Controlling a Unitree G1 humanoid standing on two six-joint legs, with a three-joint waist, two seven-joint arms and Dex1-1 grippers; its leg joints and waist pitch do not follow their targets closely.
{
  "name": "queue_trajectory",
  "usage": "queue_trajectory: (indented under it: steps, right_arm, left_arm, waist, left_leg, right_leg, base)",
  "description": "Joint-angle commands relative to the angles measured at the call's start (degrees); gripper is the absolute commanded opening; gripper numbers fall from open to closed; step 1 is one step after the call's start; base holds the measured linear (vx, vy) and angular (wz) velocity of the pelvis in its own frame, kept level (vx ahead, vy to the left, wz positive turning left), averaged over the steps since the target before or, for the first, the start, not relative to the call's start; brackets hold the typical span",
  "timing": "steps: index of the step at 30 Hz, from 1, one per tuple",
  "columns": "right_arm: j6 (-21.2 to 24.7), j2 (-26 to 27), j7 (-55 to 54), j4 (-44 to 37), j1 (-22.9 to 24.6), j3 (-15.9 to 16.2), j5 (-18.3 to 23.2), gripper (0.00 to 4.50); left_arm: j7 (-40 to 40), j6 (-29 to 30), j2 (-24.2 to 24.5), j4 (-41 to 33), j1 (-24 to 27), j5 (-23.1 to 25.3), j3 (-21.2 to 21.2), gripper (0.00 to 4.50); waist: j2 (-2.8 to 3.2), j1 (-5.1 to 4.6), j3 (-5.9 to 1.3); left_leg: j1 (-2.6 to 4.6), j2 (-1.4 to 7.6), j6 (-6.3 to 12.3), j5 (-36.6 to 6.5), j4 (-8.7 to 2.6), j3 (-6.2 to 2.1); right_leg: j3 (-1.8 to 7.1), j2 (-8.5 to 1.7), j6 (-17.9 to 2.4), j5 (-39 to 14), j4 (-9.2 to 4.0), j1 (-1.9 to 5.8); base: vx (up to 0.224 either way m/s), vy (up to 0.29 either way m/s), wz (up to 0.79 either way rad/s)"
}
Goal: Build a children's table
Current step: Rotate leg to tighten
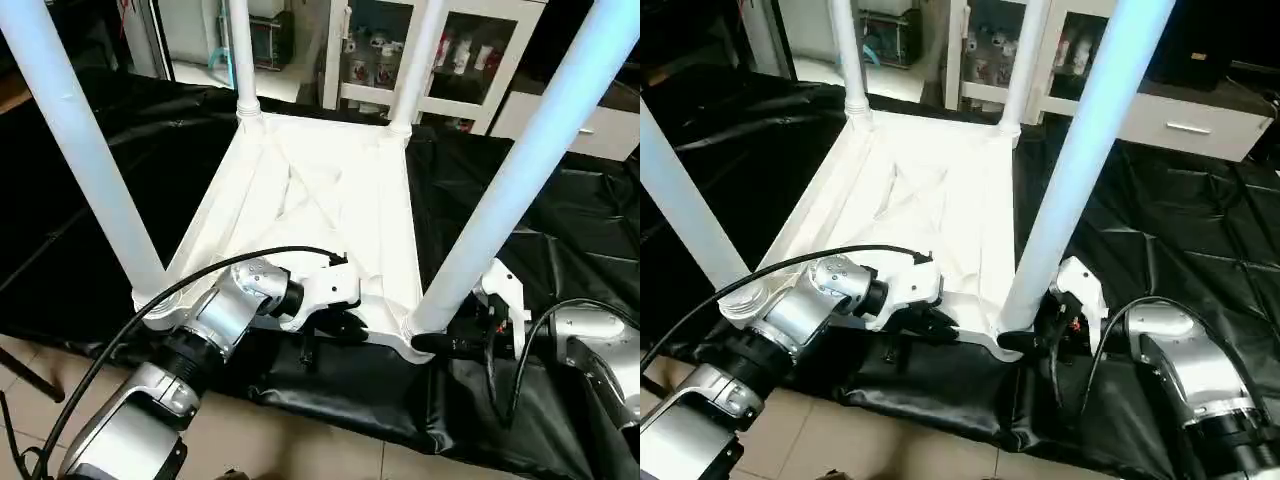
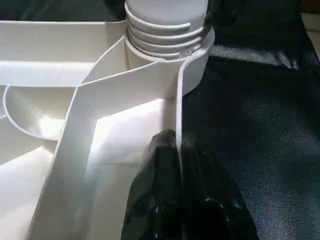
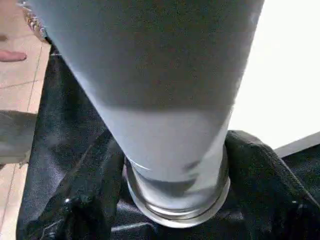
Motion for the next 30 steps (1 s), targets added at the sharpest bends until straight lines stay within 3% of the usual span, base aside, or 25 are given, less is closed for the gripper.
queue_trajectory:
  steps: [1, 5, 8, 10, 12, 14, 15, 16, 17, 18, 19, 20, 23, 26, 30]
  right_arm:
    - [-1.05, 0.0, 0.55, 0.0, -0.03, 1.58, -1.84, 2.72]
    - [-0.78, 0.9, -1.23, 0.4, 0.15, 1.49, -2.25, 2.72]
    - [1.37, 6.15, -16.46, 7.66, -1.48, -0.93, -6.53, 2.72]
    - [3.79, 9.23, -23.85, 10.01, -2.13, -2.92, -6.83, 2.71]
    - [6.01, 12.65, -31.39, 11.25, -2.86, -5.06, -6.91, 2.7]
    - [6.73, 14.38, -35.09, 11.71, -3.33, -6.08, -7.01, 2.7]
    - [7.12, 16.28, -38.7, 12.24, -3.88, -6.78, -7.3, 2.7]
    - [6.63, 19.64, -45.07, 13.69, -5.19, -7.69, -8.52, 2.7]
    - [6.56, 20.05, -45.79, 13.87, -5.35, -7.79, -8.67, 2.7]
    - [5.47, 23.03, -51.78, 15.73, -6.76, -8.27, -9.98, 2.69]
    - [5.06, 25.62, -56.23, 17.19, -7.95, -8.18, -10.99, 2.69]
    - [4.91, 27.23, -58.9, 18.09, -8.68, -8.04, -11.58, 2.69]
    - [2.55, 30.67, -62.01, 18.73, -9.51, -5.89, -13.45, 2.69]
    - [0.0, 31.25, -60.83, 17.4, -9.25, -4.7, -14.11, 2.58]
    - [-1.38, 30.64, -53.39, 14.0, -8.15, -5.85, -10.23, 2.55]
  left_arm:
    - [-0.29, -0.08, -0.63, -0.58, 0.06, -0.68, -0.55, 0.0]
    - [0.7, 0.76, -0.93, -0.12, -0.16, -0.47, -0.29, 0.0]
    - [9.01, 5.29, -4.4, 3.72, -2.39, -0.39, 2.93, 0.0]
    - [14.14, 6.86, -6.47, 6.14, -3.91, -0.16, 4.52, 0.0]
    - [20.86, 9.17, -9.11, 9.19, -5.9, -0.28, 6.77, 0.0]
    - [24.02, 10.17, -10.39, 10.75, -6.94, -0.43, 7.83, 0.0]
    - [27.46, 11.53, -11.62, 12.41, -8.13, -0.51, 8.89, 0.0]
    - [33.32, 12.47, -13.18, 15.36, -10.18, 0.28, 9.91, 0.0]
    - [34.04, 12.53, -13.35, 15.72, -10.42, 0.39, 10.02, 0.0]
    - [38.32, 11.91, -14.43, 17.93, -12.05, 1.34, 10.32, 0.0]
    - [41.96, 10.94, -15.38, 19.7, -13.41, 2.19, 10.52, 0.0]
    - [44.18, 10.29, -15.99, 20.78, -14.24, 2.71, 10.66, 0.0]
    - [46.6, 8.48, -17.22, 21.92, -15.56, 3.91, 9.82, 0.0]
    - [46.55, 7.82, -17.2, 22.19, -15.7, 4.41, 9.28, 0.0]
    - [46.58, 6.49, -16.38, 23.92, -15.91, 4.35, 9.37, 0.0]
  waist:
    - [-1.18, 0.04, -3.63]
    - [-1.17, 0.04, -3.66]
    - [-0.99, -0.47, -3.36]
    - [-1.33, -1.57, -3.28]
    - [-1.58, -2.38, -3.26]
    - [-1.74, -2.44, -3.49]
    - [-1.57, -2.48, -3.47]
    - [-1.39, -2.59, -3.37]
    - [-1.31, -2.82, -3.38]
    - [-1.19, -3.04, -3.67]
    - [-0.92, -3.34, -3.52]
    - [-1.13, -3.65, -3.72]
    - [-0.9, -3.67, -3.79]
    - [-0.71, -3.5, -4.05]
    - [-0.87, -3.0, -4.07]
  left_leg:
    - [0.68, 2.22, 5.8, -10.46, -3.87, -0.71]
    - [0.68, 2.22, 5.91, -10.36, -3.86, -0.71]
    - [0.64, 2.04, 4.72, -12.39, -4.08, -0.65]
    - [0.3, 1.73, 1.06, -17.08, -4.63, -1.4]
    - [0.53, 1.55, 0.14, -19.6, -4.58, -1.54]
    - [0.83, 1.27, 0.39, -19.75, -4.27, -1.5]
    - [0.63, 1.3, 0.64, -19.36, -4.37, -1.58]
    - [0.56, 1.27, 0.93, -19.08, -4.42, -1.52]
    - [0.6, 1.16, 0.88, -19.45, -4.29, -1.38]
    - [0.38, 1.07, 0.63, -18.49, -4.31, -1.56]
    - [0.28, 0.99, 0.41, -18.6, -4.34, -1.49]
    - [0.32, 1.03, -0.01, -18.76, -4.48, -1.71]
    - [0.37, 1.09, 0.15, -18.35, -4.52, -1.62]
    - [0.46, 1.22, 1.9, -15.97, -4.33, -1.26]
    - [0.47, 1.23, 4.5, -13.66, -4.07, -0.94]
  right_leg:
    - [1.34, -2.15, -13.98, -13.16, -2.93, 2.73]
    - [1.33, -2.16, -14.2, -12.86, -2.87, 2.77]
    - [1.27, -1.97, -13.78, -15.81, -3.28, 2.37]
    - [0.71, -2.12, -10.34, -24.84, -3.98, 2.84]
    - [0.61, -1.96, -8.32, -28.06, -4.63, 2.35]
    - [0.54, -2.1, -7.47, -29.7, -5.08, 2.07]
    - [0.54, -2.11, -7.33, -29.51, -5.11, 2.26]
    - [0.48, -2.0, -7.11, -29.37, -5.26, 2.05]
    - [0.52, -1.87, -7.06, -29.6, -5.37, 1.72]
    - [0.37, -1.96, -7.26, -28.3, -5.22, 2.07]
    - [0.44, -1.82, -7.33, -28.11, -5.32, 1.64]
    - [0.23, -1.79, -7.35, -27.32, -5.16, 2.01]
    - [0.38, -1.78, -7.94, -24.02, -4.92, 2.07]
    - [0.63, -1.66, -10.59, -15.56, -4.15, 2.36]
    - [0.74, -1.75, -12.38, -11.87, -3.81, 2.7]
  base:
    - [0.0, 0.0, 0.0]
    - [0.0, 0.0, 0.0]
    - [0.0, 0.0, 0.0]
    - [-0.027, 0.008, -0.06]
    - [-0.037, 0.014, -0.08]
    - [0.0, 0.0, 0.0]
    - [0.0, 0.0, 0.0]
    - [0.0, 0.0, 0.0]
    - [0.0, 0.0, 0.0]
    - [0.0, 0.0, 0.0]
    - [0.0, 0.0, 0.0]
    - [0.0, 0.0, 0.0]
    - [0.0, 0.0, 0.0]
    - [0.0, 0.0, 0.0]
    - [0.0, 0.0, 0.0]
